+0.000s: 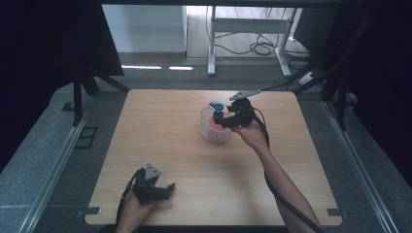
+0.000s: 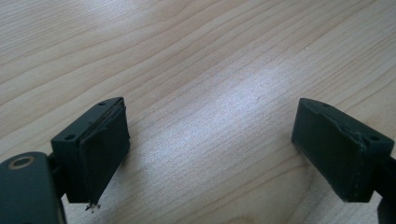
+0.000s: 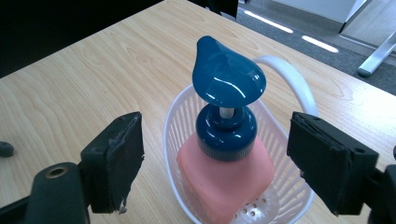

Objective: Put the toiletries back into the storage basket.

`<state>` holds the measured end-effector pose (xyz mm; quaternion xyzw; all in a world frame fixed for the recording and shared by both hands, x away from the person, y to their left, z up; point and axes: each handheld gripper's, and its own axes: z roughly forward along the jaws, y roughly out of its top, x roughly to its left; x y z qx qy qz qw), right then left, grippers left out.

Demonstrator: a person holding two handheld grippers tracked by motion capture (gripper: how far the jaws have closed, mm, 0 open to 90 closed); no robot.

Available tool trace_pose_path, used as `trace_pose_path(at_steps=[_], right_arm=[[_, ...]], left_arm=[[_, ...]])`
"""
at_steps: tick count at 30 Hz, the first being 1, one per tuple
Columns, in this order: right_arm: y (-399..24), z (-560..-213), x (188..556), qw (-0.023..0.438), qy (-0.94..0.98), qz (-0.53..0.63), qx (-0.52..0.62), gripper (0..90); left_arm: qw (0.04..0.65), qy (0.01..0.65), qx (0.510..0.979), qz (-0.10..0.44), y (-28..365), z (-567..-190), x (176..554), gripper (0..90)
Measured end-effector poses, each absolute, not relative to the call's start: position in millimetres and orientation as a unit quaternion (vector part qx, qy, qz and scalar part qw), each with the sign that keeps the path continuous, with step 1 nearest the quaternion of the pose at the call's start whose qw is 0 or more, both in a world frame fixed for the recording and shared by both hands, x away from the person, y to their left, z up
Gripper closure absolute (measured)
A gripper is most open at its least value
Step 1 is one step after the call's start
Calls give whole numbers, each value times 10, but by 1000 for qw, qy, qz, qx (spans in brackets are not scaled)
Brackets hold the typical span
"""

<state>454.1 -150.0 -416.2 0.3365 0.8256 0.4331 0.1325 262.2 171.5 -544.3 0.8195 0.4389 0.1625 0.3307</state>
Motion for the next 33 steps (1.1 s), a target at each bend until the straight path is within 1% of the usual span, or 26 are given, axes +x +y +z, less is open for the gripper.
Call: trace_pose_path(at_steps=[5, 25, 33], right_arm=[[-1500, -4137, 4499, 133, 828, 431, 332, 140], [-1561, -4023, 4311, 140, 832, 429, 322, 102], [-1561, -4009, 4212, 135, 837, 428, 314, 84]], left_arm=[[331, 439, 819, 162, 1715, -5443, 2622, 109], [330, 438, 820, 162, 1717, -5441, 2622, 109], [330, 440, 820, 161, 1716, -5441, 2620, 109]])
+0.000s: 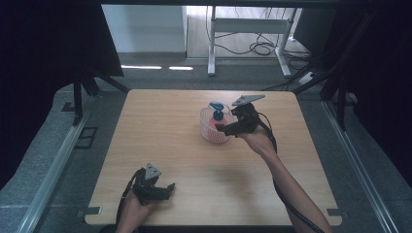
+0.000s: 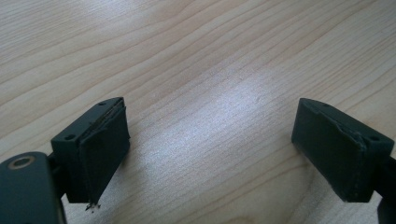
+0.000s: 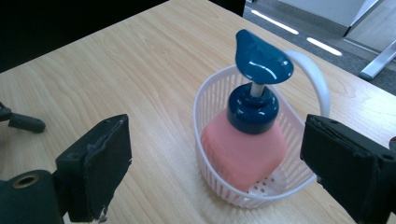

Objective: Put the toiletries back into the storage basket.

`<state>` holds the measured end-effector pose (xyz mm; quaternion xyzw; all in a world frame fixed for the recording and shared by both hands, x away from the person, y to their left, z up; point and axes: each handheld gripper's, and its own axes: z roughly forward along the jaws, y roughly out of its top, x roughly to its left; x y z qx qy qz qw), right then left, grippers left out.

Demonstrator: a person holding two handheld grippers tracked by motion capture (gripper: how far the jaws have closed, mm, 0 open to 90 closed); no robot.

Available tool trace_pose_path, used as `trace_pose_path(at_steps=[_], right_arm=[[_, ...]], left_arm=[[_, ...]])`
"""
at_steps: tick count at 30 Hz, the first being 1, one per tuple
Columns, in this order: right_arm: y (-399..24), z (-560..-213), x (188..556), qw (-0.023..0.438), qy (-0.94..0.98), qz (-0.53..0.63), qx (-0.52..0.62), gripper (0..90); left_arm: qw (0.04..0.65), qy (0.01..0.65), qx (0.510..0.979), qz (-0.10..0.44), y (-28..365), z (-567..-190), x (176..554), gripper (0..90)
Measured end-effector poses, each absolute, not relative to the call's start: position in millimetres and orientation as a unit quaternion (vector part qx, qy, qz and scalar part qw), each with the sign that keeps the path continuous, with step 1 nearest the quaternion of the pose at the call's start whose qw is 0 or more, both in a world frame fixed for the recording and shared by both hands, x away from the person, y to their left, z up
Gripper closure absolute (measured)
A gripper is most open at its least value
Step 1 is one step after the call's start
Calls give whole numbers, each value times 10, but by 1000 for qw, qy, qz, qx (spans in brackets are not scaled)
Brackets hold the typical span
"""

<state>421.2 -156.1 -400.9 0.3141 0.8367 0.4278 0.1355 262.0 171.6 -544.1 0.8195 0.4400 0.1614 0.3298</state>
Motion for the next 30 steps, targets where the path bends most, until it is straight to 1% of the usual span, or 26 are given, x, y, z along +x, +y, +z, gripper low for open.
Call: trace_pose_path(at_steps=[13, 30], right_arm=[[-1555, -4042, 4073, 131, 838, 428, 312, 68], [-1594, -4133, 3884, 131, 844, 424, 301, 68]], left_arm=[[331, 440, 819, 162, 1715, -5442, 2618, 109], [331, 440, 819, 162, 1714, -5442, 2617, 109]])
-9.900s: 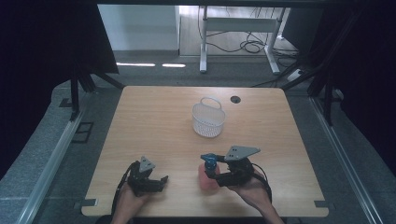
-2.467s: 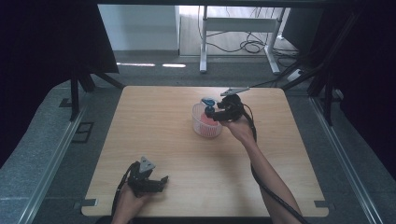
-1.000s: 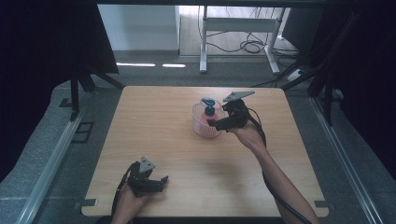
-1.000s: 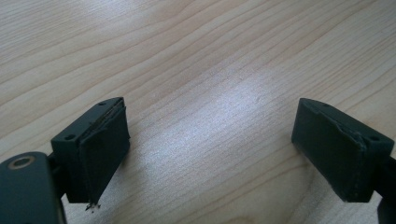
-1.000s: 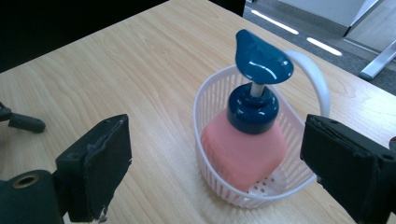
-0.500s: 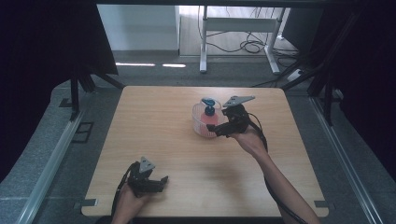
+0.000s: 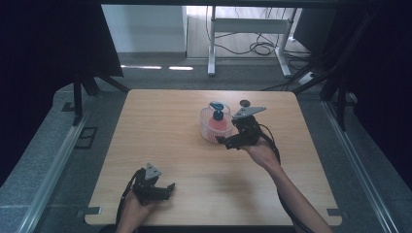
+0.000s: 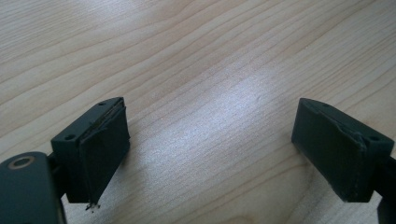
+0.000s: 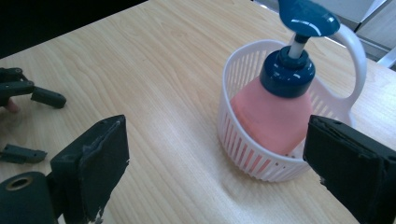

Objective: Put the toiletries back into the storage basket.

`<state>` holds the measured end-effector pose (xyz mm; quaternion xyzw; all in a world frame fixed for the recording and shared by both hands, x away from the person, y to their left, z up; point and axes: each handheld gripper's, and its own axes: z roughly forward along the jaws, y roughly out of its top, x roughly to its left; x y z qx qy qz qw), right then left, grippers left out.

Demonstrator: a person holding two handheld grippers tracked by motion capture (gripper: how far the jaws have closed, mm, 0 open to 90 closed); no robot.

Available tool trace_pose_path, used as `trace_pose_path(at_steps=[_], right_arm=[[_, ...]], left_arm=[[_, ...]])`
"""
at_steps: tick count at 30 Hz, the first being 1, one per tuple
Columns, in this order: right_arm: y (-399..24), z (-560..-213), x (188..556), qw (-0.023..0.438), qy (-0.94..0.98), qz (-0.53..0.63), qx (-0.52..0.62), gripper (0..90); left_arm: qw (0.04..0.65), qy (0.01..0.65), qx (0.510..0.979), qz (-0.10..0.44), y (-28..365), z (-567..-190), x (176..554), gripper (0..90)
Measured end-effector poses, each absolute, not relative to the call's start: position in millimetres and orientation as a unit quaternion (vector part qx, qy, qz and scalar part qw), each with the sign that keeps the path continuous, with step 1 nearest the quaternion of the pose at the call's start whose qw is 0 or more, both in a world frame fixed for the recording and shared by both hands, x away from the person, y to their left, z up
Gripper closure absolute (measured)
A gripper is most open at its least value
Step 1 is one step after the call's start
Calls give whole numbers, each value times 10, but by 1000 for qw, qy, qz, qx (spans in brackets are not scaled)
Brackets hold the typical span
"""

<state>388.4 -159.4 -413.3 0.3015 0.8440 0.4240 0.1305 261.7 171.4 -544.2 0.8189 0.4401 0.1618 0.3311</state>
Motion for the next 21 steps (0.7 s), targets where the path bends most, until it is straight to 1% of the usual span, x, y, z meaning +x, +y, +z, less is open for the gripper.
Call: trace_pose_path(at_steps=[21], right_arm=[[-1690, -4253, 3646, 131, 848, 420, 294, 68]], left_arm=[[331, 439, 819, 163, 1716, -5442, 2618, 109]])
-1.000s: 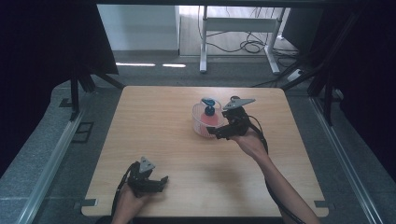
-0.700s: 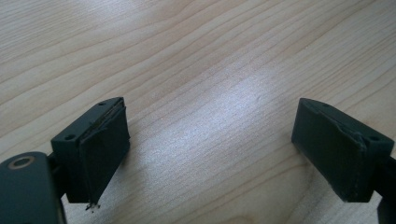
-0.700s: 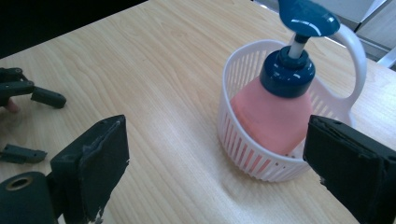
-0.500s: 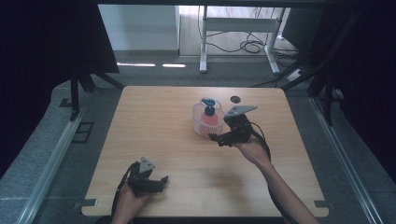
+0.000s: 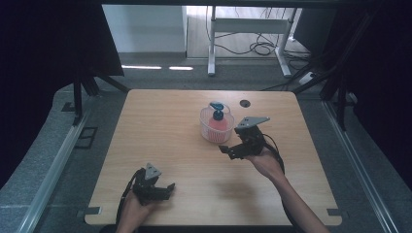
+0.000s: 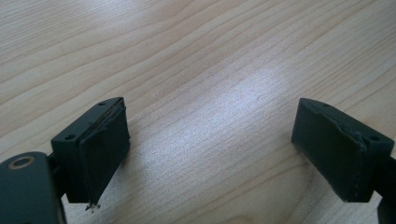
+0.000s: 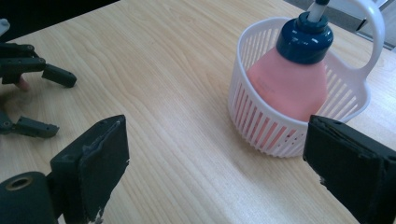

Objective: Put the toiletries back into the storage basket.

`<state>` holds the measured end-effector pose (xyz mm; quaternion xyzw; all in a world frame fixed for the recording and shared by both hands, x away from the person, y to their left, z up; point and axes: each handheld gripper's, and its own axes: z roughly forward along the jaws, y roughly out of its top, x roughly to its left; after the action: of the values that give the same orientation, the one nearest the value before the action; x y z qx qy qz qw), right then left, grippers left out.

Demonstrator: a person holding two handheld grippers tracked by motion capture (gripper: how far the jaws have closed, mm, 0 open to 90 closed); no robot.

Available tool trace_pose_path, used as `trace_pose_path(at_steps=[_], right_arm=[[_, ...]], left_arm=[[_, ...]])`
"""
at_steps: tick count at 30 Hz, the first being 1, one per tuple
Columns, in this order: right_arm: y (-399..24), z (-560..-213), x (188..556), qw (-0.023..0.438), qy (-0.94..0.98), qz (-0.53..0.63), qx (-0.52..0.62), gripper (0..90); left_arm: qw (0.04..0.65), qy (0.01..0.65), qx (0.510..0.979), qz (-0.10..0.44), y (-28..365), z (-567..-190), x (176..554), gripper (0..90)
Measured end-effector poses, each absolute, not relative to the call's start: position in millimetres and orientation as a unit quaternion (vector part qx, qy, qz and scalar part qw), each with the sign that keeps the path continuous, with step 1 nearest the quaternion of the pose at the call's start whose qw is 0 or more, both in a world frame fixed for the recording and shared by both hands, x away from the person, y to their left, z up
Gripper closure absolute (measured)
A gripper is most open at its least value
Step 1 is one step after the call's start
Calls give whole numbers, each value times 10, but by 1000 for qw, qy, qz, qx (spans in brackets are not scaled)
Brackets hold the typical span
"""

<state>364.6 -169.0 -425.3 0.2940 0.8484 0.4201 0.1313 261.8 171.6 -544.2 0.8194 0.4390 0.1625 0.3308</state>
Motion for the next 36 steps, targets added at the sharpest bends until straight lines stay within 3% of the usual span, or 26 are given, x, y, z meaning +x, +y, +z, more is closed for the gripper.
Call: trace_pose_path(at_steps=[36], right_arm=[[-1949, -4571, 3307, 134, 853, 405, 300, 58]], left_arm=[[331, 440, 819, 163, 1715, -5442, 2616, 109]])
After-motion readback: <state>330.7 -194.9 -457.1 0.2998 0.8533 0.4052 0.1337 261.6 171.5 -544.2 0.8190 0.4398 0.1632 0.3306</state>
